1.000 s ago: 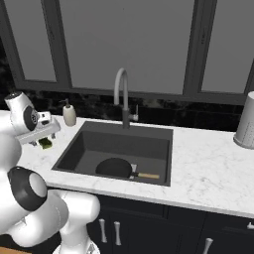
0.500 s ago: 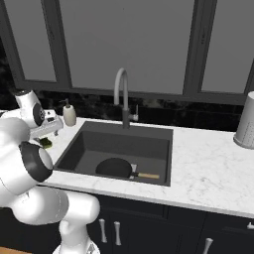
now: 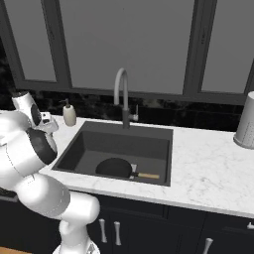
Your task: Pick the pan and sponge and place them into the sink. Then turn on the water.
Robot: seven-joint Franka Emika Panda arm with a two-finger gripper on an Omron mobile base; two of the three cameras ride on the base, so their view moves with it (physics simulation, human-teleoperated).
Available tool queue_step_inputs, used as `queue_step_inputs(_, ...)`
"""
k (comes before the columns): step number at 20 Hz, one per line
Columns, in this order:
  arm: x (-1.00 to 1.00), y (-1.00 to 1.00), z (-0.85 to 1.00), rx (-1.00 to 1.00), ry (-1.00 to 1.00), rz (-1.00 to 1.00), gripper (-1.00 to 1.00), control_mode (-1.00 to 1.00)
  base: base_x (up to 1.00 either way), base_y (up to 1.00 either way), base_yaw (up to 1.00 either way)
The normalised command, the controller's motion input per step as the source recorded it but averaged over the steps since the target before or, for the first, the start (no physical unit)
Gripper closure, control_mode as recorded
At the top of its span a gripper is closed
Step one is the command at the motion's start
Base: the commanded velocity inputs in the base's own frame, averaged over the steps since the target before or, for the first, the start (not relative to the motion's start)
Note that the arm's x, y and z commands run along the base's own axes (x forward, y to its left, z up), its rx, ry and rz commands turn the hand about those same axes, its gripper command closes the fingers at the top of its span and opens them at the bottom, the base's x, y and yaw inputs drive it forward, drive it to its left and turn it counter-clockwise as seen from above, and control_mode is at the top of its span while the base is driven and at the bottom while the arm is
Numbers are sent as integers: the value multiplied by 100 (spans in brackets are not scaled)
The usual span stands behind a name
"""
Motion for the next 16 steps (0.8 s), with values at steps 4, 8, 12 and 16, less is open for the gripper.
queue_step_inputs(4, 15, 15, -5, 1, 11, 0, -100, -100, 0, 0, 0)
queue_step_inputs(8, 19, 19, -16, 1, 8, 0, -100, -100, 0, 0, 0)
queue_step_inputs(12, 9, 19, -19, 0, 1, 0, -100, -100, 0, 0, 0)
queue_step_inputs(16, 13, 19, -19, 0, 0, 0, -100, -100, 0, 0, 0)
